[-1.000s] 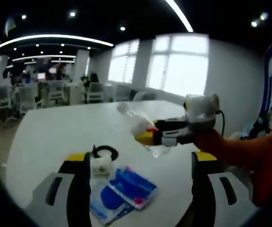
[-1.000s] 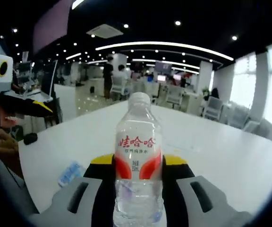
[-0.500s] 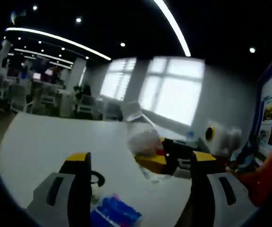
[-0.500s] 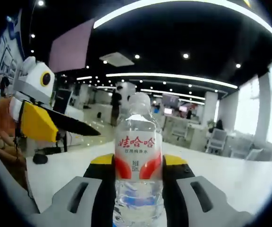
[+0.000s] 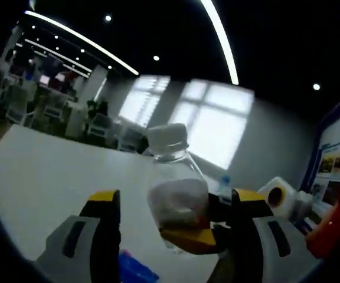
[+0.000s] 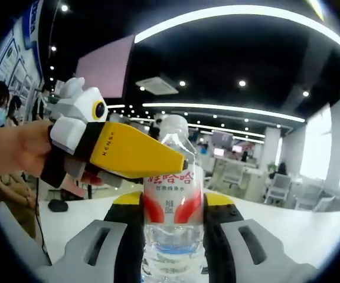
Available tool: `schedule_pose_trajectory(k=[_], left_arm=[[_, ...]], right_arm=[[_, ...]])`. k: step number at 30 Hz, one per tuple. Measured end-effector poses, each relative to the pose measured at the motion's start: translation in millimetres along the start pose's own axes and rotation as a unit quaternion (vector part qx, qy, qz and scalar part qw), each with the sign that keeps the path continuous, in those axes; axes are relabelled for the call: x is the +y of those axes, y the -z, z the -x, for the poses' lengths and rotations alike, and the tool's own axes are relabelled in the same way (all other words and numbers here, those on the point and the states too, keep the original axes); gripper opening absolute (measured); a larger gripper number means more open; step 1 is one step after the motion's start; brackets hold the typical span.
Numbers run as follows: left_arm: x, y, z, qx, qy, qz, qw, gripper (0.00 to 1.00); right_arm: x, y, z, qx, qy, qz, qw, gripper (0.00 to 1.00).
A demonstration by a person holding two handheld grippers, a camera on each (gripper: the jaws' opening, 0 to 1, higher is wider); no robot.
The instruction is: Arrange the tabletop items into an orderly group along one side of the table until the central work area is clear of visible clutter.
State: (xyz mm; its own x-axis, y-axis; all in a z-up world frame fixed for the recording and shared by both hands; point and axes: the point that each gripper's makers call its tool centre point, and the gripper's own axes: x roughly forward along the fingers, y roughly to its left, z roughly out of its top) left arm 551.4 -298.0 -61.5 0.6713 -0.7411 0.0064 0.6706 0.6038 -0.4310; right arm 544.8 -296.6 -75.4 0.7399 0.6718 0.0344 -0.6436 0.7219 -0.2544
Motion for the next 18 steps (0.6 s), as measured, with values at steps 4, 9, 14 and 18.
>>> schedule_pose_trajectory(k=[4, 9, 14, 18], left_arm=[[5.2, 3.0, 0, 0.005, -0.003, 0.01, 0.9999, 0.66], [8.4, 3.4, -1, 0.009, -0.004, 0.017, 0.9998, 0.59], [7.9, 5.2, -1, 0.014, 0.002, 0.024, 0.9996, 0.51], [5.0, 5.9, -2, 0.017, 0.009, 0.017, 0.9997, 0.42]], right_arm=[[3, -0.2, -1, -0.003, -0.003, -0.001, 1.0, 0.36], [7, 0.3, -3, -0.005, -0.006, 0.001, 1.0, 0.36], [10, 1.5, -4, -0.004, -0.008, 0.001, 1.0, 0.36], [11, 4.5, -6, -0.002, -0.008, -0.003, 1.0, 0.36]])
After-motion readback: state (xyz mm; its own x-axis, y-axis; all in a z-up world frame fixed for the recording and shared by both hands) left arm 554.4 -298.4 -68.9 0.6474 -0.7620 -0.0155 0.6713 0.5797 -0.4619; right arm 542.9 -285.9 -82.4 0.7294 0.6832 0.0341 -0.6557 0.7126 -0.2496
